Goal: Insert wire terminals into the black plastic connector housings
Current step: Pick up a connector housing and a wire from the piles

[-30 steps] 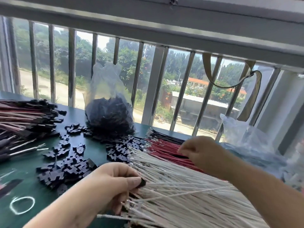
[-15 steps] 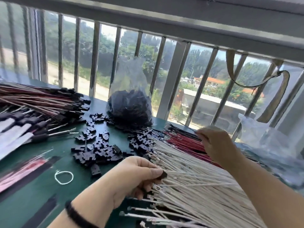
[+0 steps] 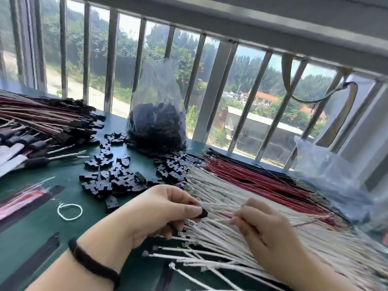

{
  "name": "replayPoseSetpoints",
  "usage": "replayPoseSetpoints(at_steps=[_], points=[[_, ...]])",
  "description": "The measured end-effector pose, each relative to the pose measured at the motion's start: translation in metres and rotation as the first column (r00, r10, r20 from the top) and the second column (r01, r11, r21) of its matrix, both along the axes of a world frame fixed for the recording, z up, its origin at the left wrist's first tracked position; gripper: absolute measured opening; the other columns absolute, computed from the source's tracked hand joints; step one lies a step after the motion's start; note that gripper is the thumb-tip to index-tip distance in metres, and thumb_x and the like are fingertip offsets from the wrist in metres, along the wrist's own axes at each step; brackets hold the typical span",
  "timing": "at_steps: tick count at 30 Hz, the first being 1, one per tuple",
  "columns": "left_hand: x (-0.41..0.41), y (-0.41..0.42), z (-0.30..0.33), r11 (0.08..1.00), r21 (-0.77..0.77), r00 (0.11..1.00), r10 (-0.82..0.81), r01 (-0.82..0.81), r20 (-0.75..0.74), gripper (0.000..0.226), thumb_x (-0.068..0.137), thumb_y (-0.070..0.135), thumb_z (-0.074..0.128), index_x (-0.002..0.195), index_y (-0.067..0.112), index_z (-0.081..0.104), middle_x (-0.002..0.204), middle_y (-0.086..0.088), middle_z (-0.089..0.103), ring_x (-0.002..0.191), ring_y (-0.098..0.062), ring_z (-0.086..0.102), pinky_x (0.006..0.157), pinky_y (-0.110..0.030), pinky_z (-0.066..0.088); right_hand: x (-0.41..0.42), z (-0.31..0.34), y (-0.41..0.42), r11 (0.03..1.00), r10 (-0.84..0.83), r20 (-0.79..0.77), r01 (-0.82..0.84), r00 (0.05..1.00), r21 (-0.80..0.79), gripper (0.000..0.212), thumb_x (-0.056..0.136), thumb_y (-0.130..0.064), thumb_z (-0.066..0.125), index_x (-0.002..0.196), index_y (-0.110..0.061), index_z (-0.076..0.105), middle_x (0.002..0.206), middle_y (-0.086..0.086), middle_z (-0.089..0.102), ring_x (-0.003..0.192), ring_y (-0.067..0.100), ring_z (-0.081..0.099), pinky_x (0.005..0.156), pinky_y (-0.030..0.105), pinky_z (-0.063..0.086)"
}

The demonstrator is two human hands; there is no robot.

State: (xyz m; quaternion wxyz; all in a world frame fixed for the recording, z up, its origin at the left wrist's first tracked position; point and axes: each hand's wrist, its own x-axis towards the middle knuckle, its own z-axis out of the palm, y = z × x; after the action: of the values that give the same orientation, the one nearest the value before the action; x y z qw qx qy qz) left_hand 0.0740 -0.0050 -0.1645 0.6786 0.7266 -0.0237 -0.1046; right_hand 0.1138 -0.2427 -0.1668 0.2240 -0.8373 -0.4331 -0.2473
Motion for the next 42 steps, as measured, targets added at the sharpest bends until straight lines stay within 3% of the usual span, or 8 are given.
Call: replayPoseSetpoints(at_steps=[3, 9, 19, 23, 33, 36, 40, 42], points=[[0.000, -0.001, -0.001, 1.000, -0.028, 1.000, -0.009, 0.009, -0.003, 0.006, 0.078, 0.020, 0.073, 0.082, 0.018, 0.076, 0.078, -0.003, 0.073, 0.051, -0.007, 0.054, 0.040, -0.019, 0.041, 0.000, -0.003, -0.001, 1.000, -0.022, 0.010, 0.022, 1.000, 0.001, 0.024, 0.094, -0.036, 0.045, 0.081, -0.026, 0.061, 0.081, -0.021, 0.046, 0.062, 0.004, 0.051, 0.050, 0.032, 0.048], [0.004, -0.002, -0.002, 0.998, -0.059, 1.000, -0.005, 0.004, -0.021, 0.011, 0.074, 0.021, 0.072, 0.083, 0.017, 0.076, 0.083, -0.007, 0.075, 0.047, -0.006, 0.053, 0.037, -0.018, 0.040, 0.000, -0.003, -0.001, 0.996, 0.013, -0.083, -0.005, 0.996, 0.090, 0.025, 0.090, -0.034, 0.058, 0.114, -0.041, 0.064, 0.078, -0.020, 0.047, 0.064, 0.004, 0.051, 0.051, 0.021, 0.044], [0.002, -0.002, 0.000, 0.992, -0.116, 0.999, -0.045, 0.045, 0.003, 0.026, 0.062, 0.030, 0.074, 0.085, 0.017, 0.076, 0.083, -0.006, 0.075, 0.045, -0.006, 0.053, 0.036, -0.017, 0.040, -0.007, -0.001, 0.003, 0.998, -0.054, 0.039, 0.053, 0.998, 0.018, 0.012, 0.089, -0.031, 0.056, 0.088, -0.029, 0.068, 0.077, -0.019, 0.048, 0.060, -0.001, 0.049, 0.048, 0.021, 0.043], [0.002, -0.002, 0.001, 0.991, -0.125, 0.999, -0.051, 0.050, -0.007, 0.028, 0.063, 0.031, 0.073, 0.085, 0.013, 0.077, 0.081, -0.006, 0.075, 0.045, -0.006, 0.053, 0.036, -0.017, 0.041, -0.008, 0.002, 0.003, 0.998, -0.064, 0.042, 0.063, 0.997, 0.025, 0.018, 0.089, -0.032, 0.053, 0.086, -0.026, 0.070, 0.076, -0.018, 0.048, 0.058, -0.001, 0.046, 0.048, 0.018, 0.040], [0.001, -0.006, 0.002, 0.989, -0.147, 0.999, -0.022, 0.015, -0.045, 0.024, 0.062, 0.027, 0.073, 0.079, 0.009, 0.077, 0.076, -0.010, 0.074, 0.044, -0.006, 0.051, 0.036, -0.018, 0.041, -0.012, 0.005, 0.004, 0.998, -0.057, 0.083, 0.057, 0.995, -0.008, 0.009, 0.084, -0.031, 0.063, 0.082, -0.029, 0.071, 0.071, -0.018, 0.048, 0.057, -0.002, 0.046, 0.047, 0.018, 0.041], [0.001, -0.008, 0.001, 0.992, -0.125, 0.999, -0.016, 0.010, -0.039, 0.020, 0.062, 0.024, 0.074, 0.077, 0.011, 0.077, 0.076, -0.010, 0.074, 0.044, -0.005, 0.050, 0.036, -0.018, 0.041, -0.015, 0.006, 0.006, 0.998, -0.069, 0.034, 0.068, 0.997, 0.009, 0.005, 0.082, -0.029, 0.064, 0.081, -0.030, 0.069, 0.071, -0.021, 0.046, 0.058, -0.002, 0.047, 0.048, 0.019, 0.042], [0.000, -0.010, 0.001, 0.997, -0.074, 1.000, 0.006, -0.006, 0.003, 0.005, 0.073, 0.020, 0.074, 0.074, 0.016, 0.077, 0.077, -0.009, 0.074, 0.045, -0.003, 0.049, 0.037, -0.017, 0.041, -0.019, 0.010, 0.008, 0.996, -0.091, -0.168, 0.091, 0.982, -0.003, 0.007, 0.079, -0.030, 0.065, 0.086, -0.034, 0.067, 0.075, -0.016, 0.054, 0.061, 0.006, 0.054, 0.050, 0.014, 0.040], [0.000, -0.010, 0.000, 1.000, -0.026, 0.999, 0.016, -0.015, 0.028, 0.005, 0.078, 0.016, 0.072, 0.076, 0.016, 0.077, 0.077, -0.007, 0.075, 0.046, -0.003, 0.049, 0.038, -0.017, 0.041, -0.018, 0.014, 0.009, 0.996, -0.087, -0.288, 0.081, 0.954, -0.032, 0.006, 0.081, -0.029, 0.068, 0.077, -0.033, 0.068, 0.077, -0.016, 0.057, 0.064, 0.006, 0.055, 0.053, 0.013, 0.039]])
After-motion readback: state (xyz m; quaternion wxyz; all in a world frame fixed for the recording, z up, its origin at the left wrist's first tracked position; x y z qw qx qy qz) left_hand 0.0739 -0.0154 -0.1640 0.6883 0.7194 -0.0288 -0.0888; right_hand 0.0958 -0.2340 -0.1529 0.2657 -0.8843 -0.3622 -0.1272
